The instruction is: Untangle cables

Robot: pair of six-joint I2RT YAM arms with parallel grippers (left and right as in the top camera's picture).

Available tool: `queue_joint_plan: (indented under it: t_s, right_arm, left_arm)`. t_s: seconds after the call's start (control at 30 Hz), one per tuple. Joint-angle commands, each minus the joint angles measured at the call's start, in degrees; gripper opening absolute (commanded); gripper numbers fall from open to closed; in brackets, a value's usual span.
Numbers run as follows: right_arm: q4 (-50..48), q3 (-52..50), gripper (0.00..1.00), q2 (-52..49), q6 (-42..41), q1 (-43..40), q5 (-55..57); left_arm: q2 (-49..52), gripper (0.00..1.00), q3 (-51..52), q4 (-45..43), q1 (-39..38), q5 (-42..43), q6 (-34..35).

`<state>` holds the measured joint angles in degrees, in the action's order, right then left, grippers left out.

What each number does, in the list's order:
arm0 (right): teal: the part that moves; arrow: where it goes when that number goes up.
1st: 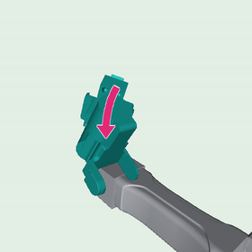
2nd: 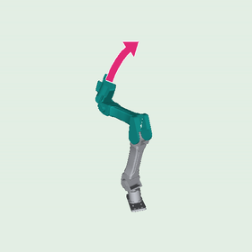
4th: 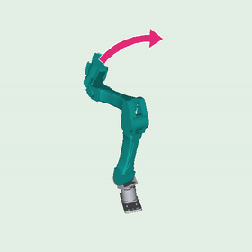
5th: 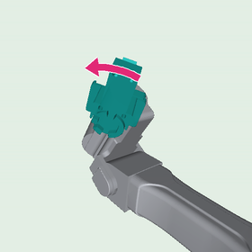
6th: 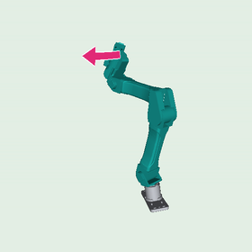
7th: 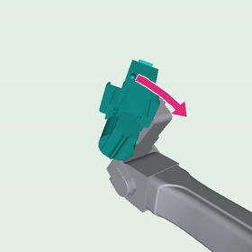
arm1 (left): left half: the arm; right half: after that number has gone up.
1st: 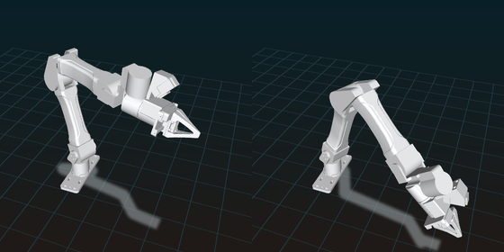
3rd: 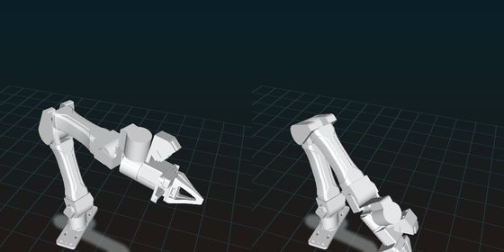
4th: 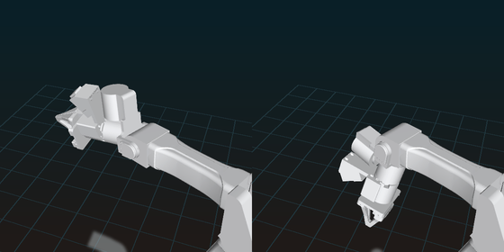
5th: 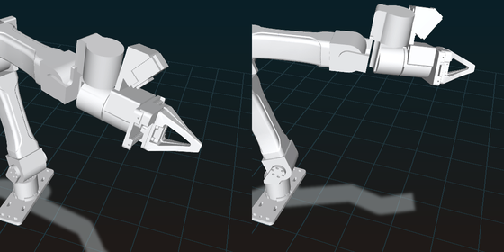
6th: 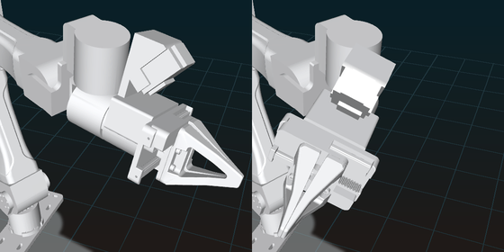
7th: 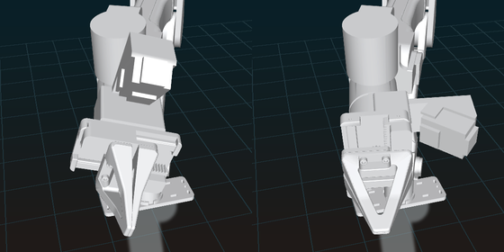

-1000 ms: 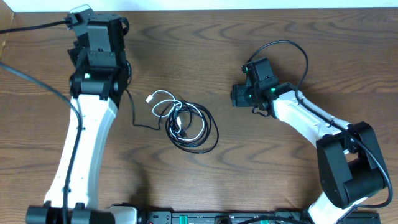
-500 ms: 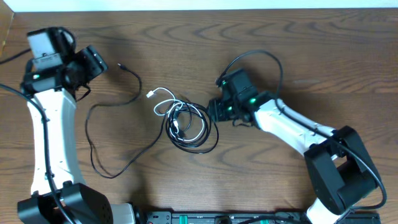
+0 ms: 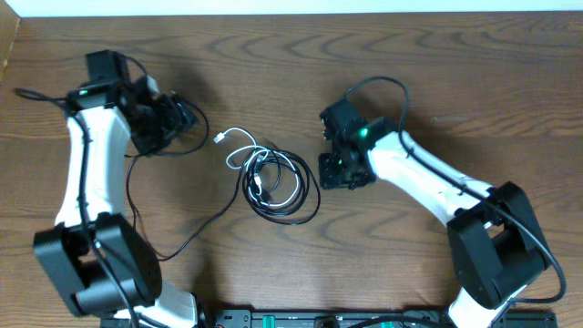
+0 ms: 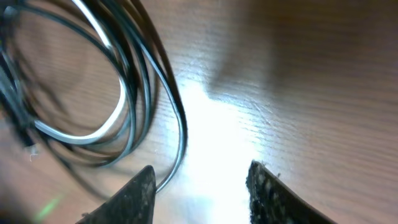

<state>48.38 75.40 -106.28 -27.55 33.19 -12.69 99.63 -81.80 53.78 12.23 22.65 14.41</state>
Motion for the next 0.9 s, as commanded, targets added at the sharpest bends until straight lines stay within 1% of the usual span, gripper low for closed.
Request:
queue_joint_plan:
  t_s: [0.0, 0.03, 0.07, 0.13, 0.23, 0.4, 0.5, 0.57, 0.6, 0.63, 0.7, 0.73, 0.77, 0.8, 0.83, 0.87]
  right_arm:
    - [1.84, 4.76, 0.48, 0.09, 4.09, 0.31, -0.13]
    - [2.21, 4.74, 0.49, -0.50, 4.07, 0.96, -0.22]
    - [2.49, 4.74, 0.50, -0.92, 4.09, 1.38, -0.39]
    - [3.37, 4.74, 0.54, -3.65, 4.31, 2.67, -1.70]
    - [3.48, 4.76, 0.56, -9.68, 4.48, 4.15, -5.20]
    - [3.56, 5.57, 0.57, -15.74, 4.48, 4.24, -7.78]
    - [3.69, 6.14, 0.58, -16.15, 4.46, 3.45, -8.04]
    - [3.74, 6.25, 0.56, -16.15, 4.46, 3.15, -8.04]
    - [3.80, 6.25, 0.54, -16.15, 4.46, 3.13, -8.04]
    - [3.96, 6.25, 0.49, -16.15, 4.46, 3.13, -7.89]
    - [4.59, 6.36, 0.32, -16.15, 4.48, 3.28, -7.06]
    - [5.09, 6.73, 0.24, -16.15, 4.46, 3.28, -6.47]
    - [5.73, 7.39, 0.17, -16.15, 4.48, 3.26, -5.68]
    - [6.91, 8.50, 0.11, -16.15, 4.50, 3.17, -3.82]
    - [8.41, 9.88, 0.08, -16.15, 4.55, 3.10, -1.11]
    - [10.23, 11.52, 0.06, -16.15, 5.35, 3.02, 2.36]
  left_arm:
    - [2.95, 0.63, 0.66, 3.23, -4.09, 0.87, -4.63]
    - [3.74, 0.58, 0.70, 4.81, -5.51, 0.63, -6.01]
    - [4.17, 0.57, 0.72, 5.79, -6.51, 0.44, -6.88]
    - [5.29, 0.57, 0.90, 7.61, -8.85, -0.68, -7.56]
    - [7.19, 0.57, 1.09, 8.96, -12.68, -4.57, -7.56]
    - [10.73, 0.57, 1.14, 8.48, -16.98, -5.81, -7.78]
    - [14.23, 0.57, 1.14, 7.34, -18.93, -5.81, -7.78]
    - [17.00, 0.58, 1.14, 5.60, -19.71, -5.81, -8.09]
    - [18.12, 0.57, 1.14, 4.63, -19.82, -5.81, -8.22]
    - [19.12, 0.57, 1.14, 3.78, -19.80, -5.77, -8.20]
    - [20.46, 0.57, 1.14, 2.56, -19.80, -5.77, -8.20]
    - [20.85, 0.51, 1.14, 2.16, -19.80, -5.64, -8.20]
    - [20.92, 0.42, 1.14, 1.70, -19.80, -4.92, -8.17]
    - [20.90, 0.29, 1.14, 1.16, -19.80, -3.48, -8.17]
    - [20.90, 0.24, 1.11, 0.50, -19.80, -1.11, -8.20]
    - [20.90, 0.14, 1.11, -0.37, -19.80, 1.49, -8.20]
